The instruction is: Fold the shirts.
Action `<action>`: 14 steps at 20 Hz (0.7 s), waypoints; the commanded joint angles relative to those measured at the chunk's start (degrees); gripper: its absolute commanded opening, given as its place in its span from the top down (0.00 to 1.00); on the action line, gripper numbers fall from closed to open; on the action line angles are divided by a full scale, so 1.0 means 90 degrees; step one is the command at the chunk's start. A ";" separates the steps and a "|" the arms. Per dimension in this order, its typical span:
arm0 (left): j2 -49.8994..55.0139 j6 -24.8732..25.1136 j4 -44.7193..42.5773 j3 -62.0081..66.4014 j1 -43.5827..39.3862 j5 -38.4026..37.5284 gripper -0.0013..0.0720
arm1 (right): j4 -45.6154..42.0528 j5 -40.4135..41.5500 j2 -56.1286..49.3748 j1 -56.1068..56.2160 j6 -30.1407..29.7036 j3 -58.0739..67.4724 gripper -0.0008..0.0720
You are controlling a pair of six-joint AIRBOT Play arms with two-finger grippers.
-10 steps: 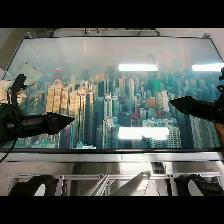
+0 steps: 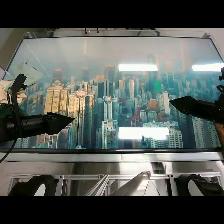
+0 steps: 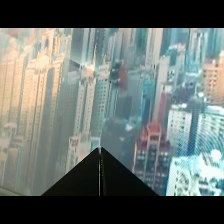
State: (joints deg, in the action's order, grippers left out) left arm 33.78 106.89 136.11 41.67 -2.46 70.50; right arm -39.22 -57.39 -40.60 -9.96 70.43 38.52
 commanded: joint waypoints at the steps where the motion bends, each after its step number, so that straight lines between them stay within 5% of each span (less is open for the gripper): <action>1: -0.0005 -0.0005 0.0000 -0.0005 -0.0002 -0.0005 0.96 | 0.0002 -0.0002 0.0005 0.0005 0.0000 -0.0002 0.97; 2: -0.0005 -0.0039 0.0000 -0.0005 0.0000 -0.0010 0.94 | 0.0002 -0.0002 0.0005 0.0005 0.0000 -0.0002 0.97; 4: -0.0005 -0.0109 -0.0010 -0.0005 0.0000 -0.0041 0.12 | 0.0002 -0.0002 0.0005 0.0005 0.0000 -0.0002 0.97; 5: -0.0005 -0.0153 -0.0012 0.0002 0.0022 -0.0158 0.01 | 0.0002 -0.0002 0.0005 0.0005 0.0000 -0.0002 0.97; 8: 0.0165 -0.0151 -0.0182 0.0333 0.0651 -0.0729 0.01 | 0.0002 -0.0002 0.0002 0.0005 0.0000 -0.0002 0.97; 14: 0.2790 -0.0143 -0.3150 0.2871 0.2885 -0.0627 0.01 | 0.0063 0.0005 -0.0002 0.0005 0.0002 -0.0002 0.97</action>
State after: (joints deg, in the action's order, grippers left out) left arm 48.29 105.60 120.03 57.91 15.57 65.76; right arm -39.18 -57.39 -40.60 -9.96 70.41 38.52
